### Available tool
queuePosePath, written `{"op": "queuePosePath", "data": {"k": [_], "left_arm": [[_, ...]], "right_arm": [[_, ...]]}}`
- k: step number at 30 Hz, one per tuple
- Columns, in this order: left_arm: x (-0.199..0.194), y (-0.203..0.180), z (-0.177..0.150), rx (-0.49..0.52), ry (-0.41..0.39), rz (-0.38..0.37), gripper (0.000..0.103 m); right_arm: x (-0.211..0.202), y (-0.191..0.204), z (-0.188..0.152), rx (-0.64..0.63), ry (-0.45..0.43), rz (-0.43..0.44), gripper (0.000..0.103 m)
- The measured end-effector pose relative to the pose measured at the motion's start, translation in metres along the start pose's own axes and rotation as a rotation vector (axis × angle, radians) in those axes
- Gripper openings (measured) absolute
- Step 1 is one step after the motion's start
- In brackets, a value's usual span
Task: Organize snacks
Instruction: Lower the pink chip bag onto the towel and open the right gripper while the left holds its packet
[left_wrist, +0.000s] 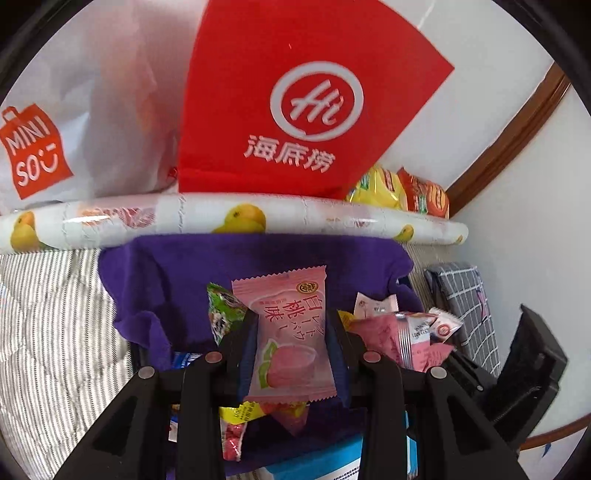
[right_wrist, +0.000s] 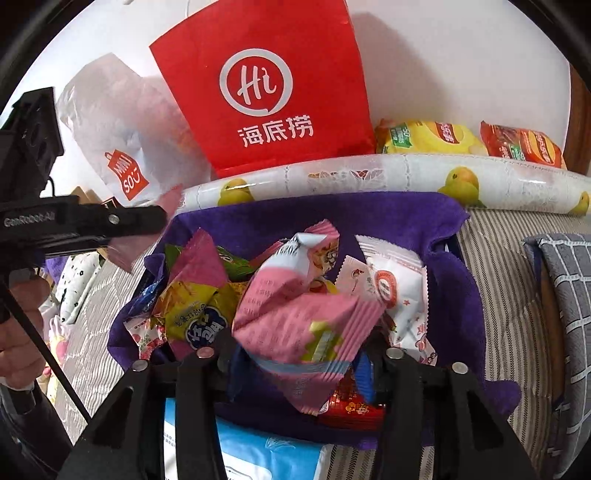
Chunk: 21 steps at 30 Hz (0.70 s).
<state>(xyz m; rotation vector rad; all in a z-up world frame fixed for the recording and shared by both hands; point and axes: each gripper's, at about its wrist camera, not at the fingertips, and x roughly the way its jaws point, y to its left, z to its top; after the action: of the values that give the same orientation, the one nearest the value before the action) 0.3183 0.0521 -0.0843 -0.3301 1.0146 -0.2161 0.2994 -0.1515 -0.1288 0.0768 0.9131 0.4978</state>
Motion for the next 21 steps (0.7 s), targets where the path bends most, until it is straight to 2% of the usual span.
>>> {"op": "queuePosePath", "data": {"k": [5,8,18,21], "left_arm": [[0.01,-0.006,-0.002,0.013,0.024,0.003,0.033],[0.013,-0.009,-0.004,0.023,0.031,0.006,0.033],[0.025,-0.023,-0.011,0.079,0.056,-0.013,0.033],[0.028,-0.025,-0.012,0.084,0.063,-0.01,0.033]], "right_arm": [[-0.006,0.0,0.001,0.0,-0.028,-0.002,0.056],[-0.011,-0.003,0.003,0.024,-0.042,0.029,0.059],[-0.024,-0.007,0.005,0.044,-0.1,0.03,0.059],[-0.033,-0.009,0.005,0.062,-0.14,0.084,0.06]]}}
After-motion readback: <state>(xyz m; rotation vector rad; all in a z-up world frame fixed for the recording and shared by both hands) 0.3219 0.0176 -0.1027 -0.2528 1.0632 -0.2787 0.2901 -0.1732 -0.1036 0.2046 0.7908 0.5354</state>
